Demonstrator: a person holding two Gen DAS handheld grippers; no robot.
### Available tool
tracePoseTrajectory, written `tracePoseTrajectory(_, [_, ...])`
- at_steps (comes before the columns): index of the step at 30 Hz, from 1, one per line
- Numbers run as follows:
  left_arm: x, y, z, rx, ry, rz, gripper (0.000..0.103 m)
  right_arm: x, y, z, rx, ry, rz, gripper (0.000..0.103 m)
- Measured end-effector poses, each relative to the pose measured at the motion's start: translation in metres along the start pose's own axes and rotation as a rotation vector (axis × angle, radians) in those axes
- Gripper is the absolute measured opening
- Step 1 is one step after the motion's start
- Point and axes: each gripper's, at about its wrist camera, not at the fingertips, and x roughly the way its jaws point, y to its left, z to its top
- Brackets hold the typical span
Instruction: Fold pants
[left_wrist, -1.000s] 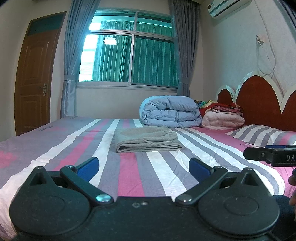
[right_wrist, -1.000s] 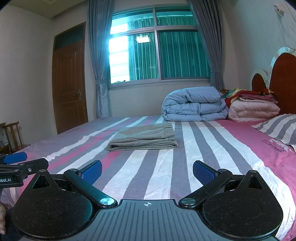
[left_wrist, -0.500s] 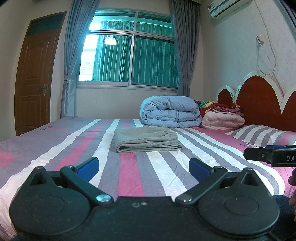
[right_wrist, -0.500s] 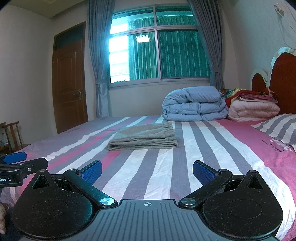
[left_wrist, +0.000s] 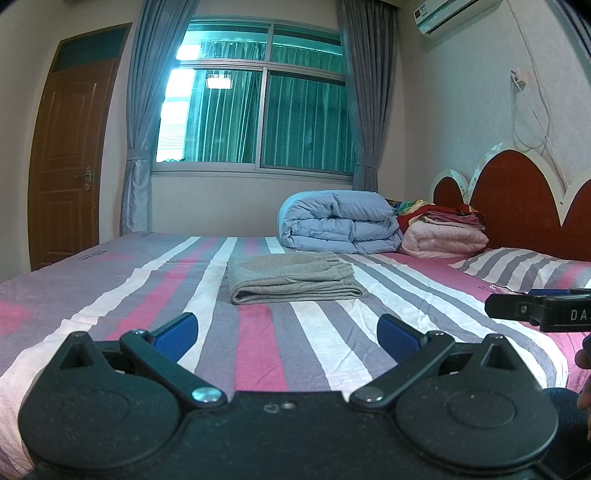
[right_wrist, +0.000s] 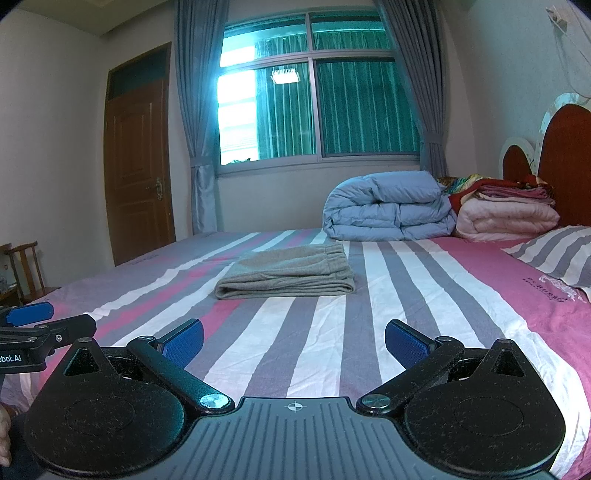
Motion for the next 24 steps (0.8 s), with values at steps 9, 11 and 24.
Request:
tracePoseTrajectory(9, [-0.001,0.0,0.0,-0.005,-0.003,-0.008,0.097,-0.001,0.001,0.0,0.0,0.001,0.0,0.103])
tracePoseTrajectory(11, [0.0,0.0,0.0,-0.008,-0.004,-0.008,0.097,-0.001,0.0,0.0,-0.008,0.0,0.0,0.103])
tracePoseTrajectory(24, [-0.004,0.001,0.0,-0.011,-0.022,-0.014,0.097,-0.003,-0.007,-0.006,-0.053,0.0,0.025,0.103])
